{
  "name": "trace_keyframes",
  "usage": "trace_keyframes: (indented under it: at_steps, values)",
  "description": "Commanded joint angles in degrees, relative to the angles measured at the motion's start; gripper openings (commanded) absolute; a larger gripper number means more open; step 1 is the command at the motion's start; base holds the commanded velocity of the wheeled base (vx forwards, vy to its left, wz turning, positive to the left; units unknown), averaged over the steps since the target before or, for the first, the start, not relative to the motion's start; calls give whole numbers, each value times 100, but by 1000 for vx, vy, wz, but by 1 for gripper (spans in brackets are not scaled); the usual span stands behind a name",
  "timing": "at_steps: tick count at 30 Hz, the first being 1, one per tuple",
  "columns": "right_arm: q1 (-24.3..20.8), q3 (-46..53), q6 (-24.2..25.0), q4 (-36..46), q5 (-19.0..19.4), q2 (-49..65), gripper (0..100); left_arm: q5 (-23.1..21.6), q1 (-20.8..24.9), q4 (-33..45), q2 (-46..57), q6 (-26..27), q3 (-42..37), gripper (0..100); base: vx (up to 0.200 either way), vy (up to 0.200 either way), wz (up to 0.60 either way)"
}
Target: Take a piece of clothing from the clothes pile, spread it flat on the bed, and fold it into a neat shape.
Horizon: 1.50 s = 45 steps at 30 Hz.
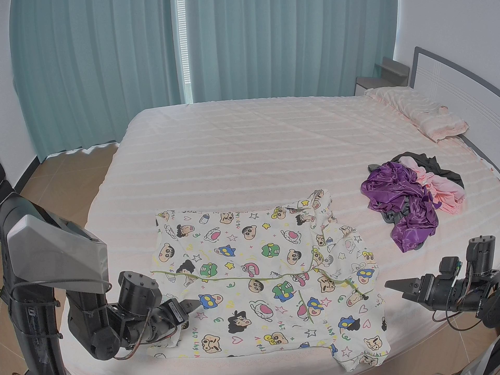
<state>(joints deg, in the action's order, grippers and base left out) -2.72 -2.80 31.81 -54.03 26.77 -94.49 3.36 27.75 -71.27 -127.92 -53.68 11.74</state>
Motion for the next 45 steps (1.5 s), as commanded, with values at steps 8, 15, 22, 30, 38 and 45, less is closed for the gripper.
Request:
trace_keyframes:
  at_steps: [8, 15, 22, 30, 38, 45]
  values:
    - [-1, -1, 1, -2, 4, 1, 100, 648, 1101, -80, -32, -20, 13, 100, 0, 0, 0]
    - [-1, -1, 1, -2, 4, -8, 100, 991, 1462, -80, 56, -20, 13, 100, 0, 0, 0]
    - [-1, -1, 1, -2, 4, -8, 100, 1017, 1822, -80, 267, -222, -49, 100, 0, 0, 0]
    - [-1, -1, 1, -2, 4, 1, 100, 1008, 2288, -80, 250, -389, -49, 100, 0, 0, 0]
    - [-1, 34, 1, -11, 4, 1, 100, 973, 2481, -89, 232, -495, -31, 100, 0, 0, 0]
    - [-1, 34, 1, -11, 4, -8, 100, 1017, 2349, -827, 592, -653, -392, 100, 0, 0, 0]
